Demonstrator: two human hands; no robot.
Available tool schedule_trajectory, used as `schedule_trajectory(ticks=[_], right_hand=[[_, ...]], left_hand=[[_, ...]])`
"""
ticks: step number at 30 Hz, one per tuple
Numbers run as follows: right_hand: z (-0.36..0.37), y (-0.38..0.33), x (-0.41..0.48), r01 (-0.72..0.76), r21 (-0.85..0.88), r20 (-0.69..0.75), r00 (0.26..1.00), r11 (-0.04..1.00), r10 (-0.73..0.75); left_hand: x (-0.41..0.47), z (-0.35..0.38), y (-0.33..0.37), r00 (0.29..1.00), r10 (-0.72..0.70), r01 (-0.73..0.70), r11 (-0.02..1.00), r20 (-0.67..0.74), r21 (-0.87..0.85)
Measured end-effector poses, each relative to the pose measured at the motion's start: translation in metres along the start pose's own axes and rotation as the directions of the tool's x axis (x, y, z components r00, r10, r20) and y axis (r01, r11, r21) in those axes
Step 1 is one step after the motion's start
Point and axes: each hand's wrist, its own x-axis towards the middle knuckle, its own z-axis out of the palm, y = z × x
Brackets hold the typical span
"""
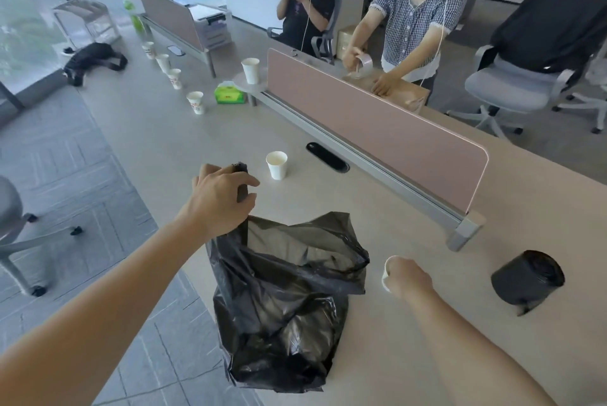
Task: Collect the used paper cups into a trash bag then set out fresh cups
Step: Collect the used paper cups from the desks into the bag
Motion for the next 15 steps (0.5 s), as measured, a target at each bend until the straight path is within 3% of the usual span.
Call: schedule_trajectory(ticks=[4, 7, 9, 12, 15], right_hand=[[-0.010, -0.011, 0.007, 0.000, 0.038, -0.080, 0.997, 0.999, 0.003], [-0.047, -0.038, -0.003, 0.034, 0.184, -0.345, 0.938, 0.982, 0.032], [-0.082, -0.063, -0.016, 0.168, 0.340, -0.476, 0.879, 0.925, 0.016], [-0.129, -0.111, -0.047, 0.378, 0.628, -0.509, 0.861, 0.680, -0.009], [-0.154, -0.159, -0.087, 0.385, 0.867, -0.367, 0.923, 0.317, -0.116]], left_hand=[[0.013, -0.004, -0.003, 0.999, -0.033, 0.028, 0.992, -0.036, -0.121], [0.021, -0.009, -0.009, 1.000, -0.022, 0.025, 0.984, 0.019, -0.175], [0.026, -0.011, -0.017, 0.998, -0.021, 0.035, 0.970, 0.060, -0.241], [0.032, -0.018, -0.026, 0.996, 0.017, 0.012, 0.949, 0.090, -0.315], [0.033, -0.031, -0.038, 0.993, 0.072, -0.030, 0.929, 0.098, -0.370]])
